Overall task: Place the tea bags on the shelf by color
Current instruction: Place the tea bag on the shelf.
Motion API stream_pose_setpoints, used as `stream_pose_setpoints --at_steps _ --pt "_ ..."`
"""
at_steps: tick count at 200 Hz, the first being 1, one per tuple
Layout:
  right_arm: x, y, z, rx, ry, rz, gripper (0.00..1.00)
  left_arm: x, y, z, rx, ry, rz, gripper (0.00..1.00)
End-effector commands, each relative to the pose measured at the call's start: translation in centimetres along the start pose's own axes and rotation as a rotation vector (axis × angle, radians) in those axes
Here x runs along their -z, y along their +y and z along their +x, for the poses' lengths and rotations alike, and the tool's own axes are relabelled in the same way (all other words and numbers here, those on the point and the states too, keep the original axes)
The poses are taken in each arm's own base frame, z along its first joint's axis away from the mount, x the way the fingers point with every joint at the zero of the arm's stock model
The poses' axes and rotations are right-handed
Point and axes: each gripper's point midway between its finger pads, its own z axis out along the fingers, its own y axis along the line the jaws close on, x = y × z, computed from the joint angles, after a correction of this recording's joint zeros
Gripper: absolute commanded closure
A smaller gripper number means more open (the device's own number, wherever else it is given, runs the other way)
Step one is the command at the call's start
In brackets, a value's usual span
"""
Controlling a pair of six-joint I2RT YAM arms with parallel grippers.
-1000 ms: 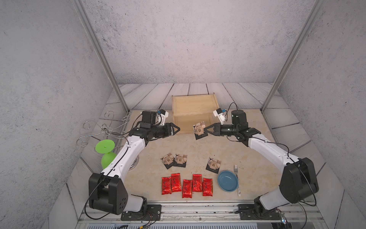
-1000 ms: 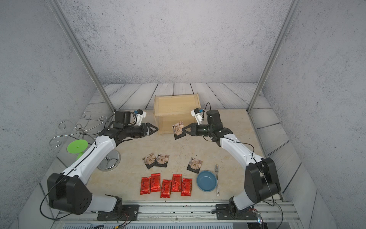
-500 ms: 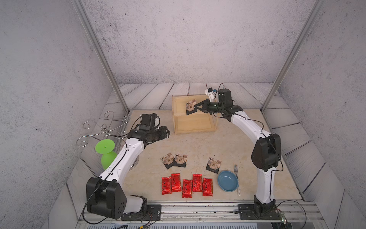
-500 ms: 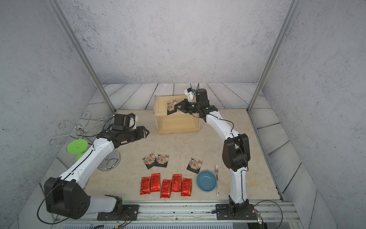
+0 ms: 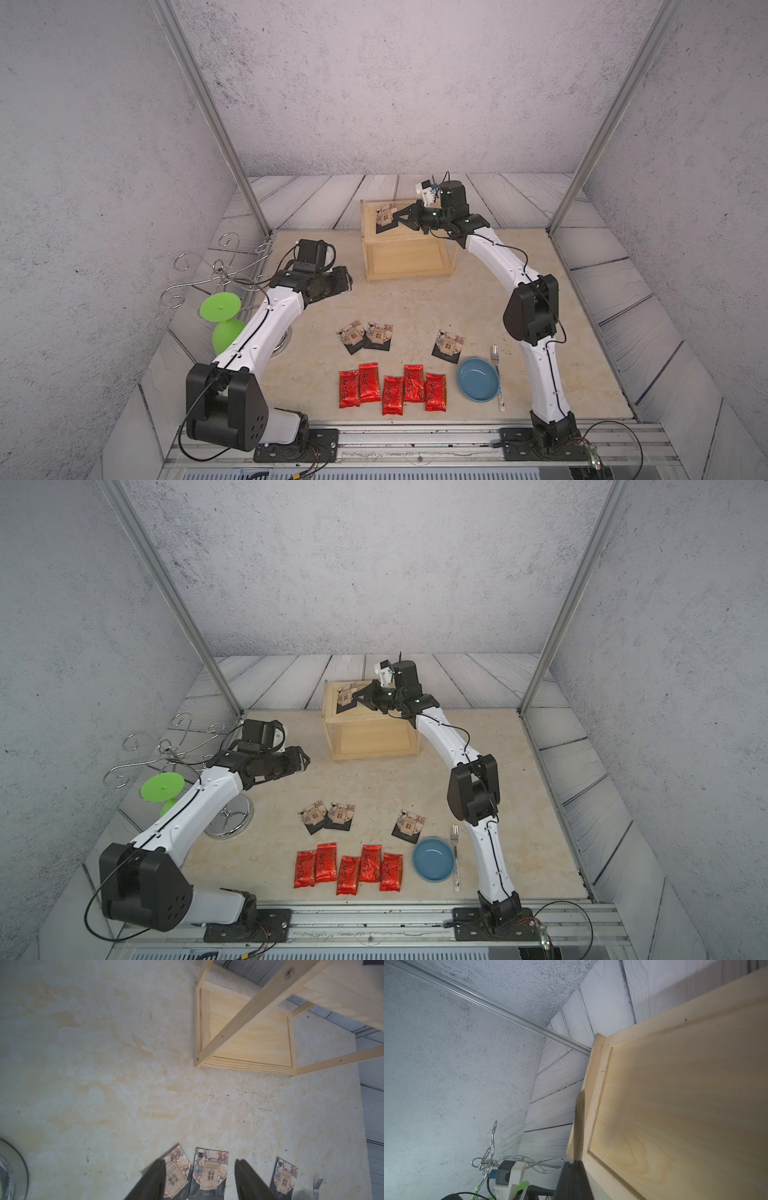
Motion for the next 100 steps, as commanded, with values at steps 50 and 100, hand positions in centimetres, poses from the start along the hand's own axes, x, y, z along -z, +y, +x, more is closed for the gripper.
stream_pose_setpoints --at_steps 50,100 --pt "-2.6 0.0 0.2 -0.021 -0.011 -0.012 1.00 -0.4 0.9 0.8 0.000 0.036 -0.027 0.41" --pt "-3.2 -2.3 0.5 -0.004 -0.006 0.065 0.94 -0.6 0.8 0.9 0.001 0.048 -0.013 0.41"
